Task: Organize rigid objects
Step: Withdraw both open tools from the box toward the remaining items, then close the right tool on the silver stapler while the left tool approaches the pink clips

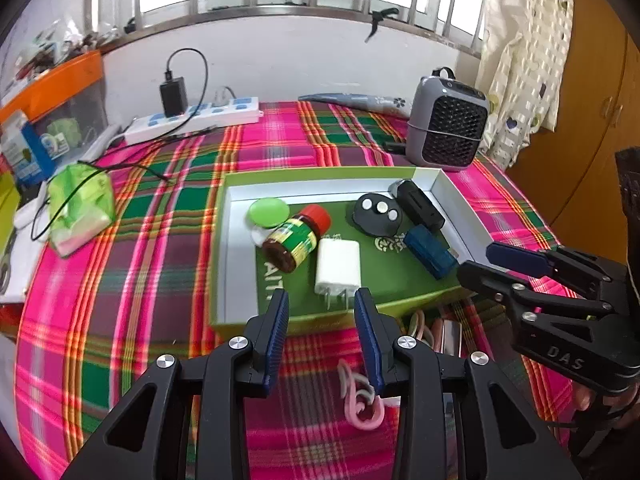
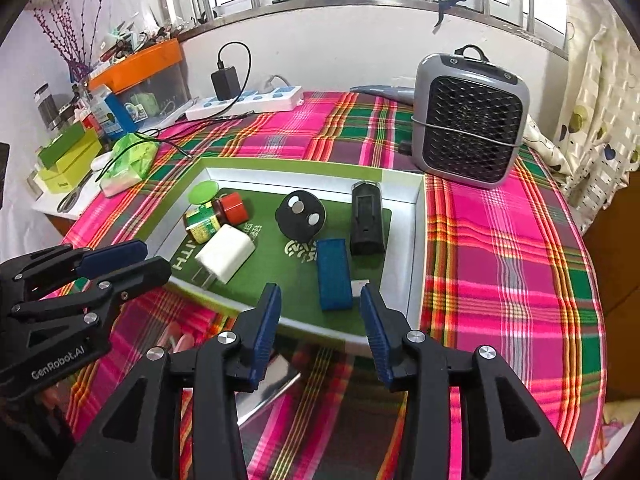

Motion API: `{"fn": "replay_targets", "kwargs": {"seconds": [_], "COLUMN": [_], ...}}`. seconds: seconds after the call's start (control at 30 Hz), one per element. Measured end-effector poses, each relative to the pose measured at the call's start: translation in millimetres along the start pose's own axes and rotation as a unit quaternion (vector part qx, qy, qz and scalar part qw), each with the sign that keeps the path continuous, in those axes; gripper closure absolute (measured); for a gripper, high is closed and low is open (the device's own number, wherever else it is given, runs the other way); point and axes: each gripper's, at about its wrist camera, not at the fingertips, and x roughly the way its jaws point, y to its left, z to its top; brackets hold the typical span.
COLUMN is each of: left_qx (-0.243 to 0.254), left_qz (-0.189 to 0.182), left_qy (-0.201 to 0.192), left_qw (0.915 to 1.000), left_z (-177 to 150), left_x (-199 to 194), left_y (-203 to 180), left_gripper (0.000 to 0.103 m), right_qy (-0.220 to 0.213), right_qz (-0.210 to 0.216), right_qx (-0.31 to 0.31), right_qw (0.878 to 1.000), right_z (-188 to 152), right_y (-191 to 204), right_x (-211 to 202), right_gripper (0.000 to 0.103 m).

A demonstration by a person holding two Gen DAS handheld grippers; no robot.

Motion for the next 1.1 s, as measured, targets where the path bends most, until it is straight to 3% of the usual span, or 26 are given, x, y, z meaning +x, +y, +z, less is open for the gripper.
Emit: {"fn": "replay_targets", "kwargs": {"seconds": [0.3,0.77,1.1], "left_qx": [-0.022,-0.037,-0.041], "left_qz": [-0.004,-0.013,-0.024], "left_qy": [-0.012,0.0,0.005], "left_qw": [0.9997,0.9992,0.9989], "left_z": [-22,-52,-56], "left_x": [-19,-21,-19], "left_y": [15,30,34], "left_gripper": [0.07,0.07,0.07], "right_qy": [0.001,0.022,0.042], "right_qz": [0.008,0.014,-0.021], "right_qx": [-0.005,0.008,-0.001], "right_qw": [1.0,1.0,0.999], "right_z": [-27,-57,-60], "right_y": [15,37,48], "right_x": [-18,-13,0], "right_gripper": [0.055,0.055,0.054]}}
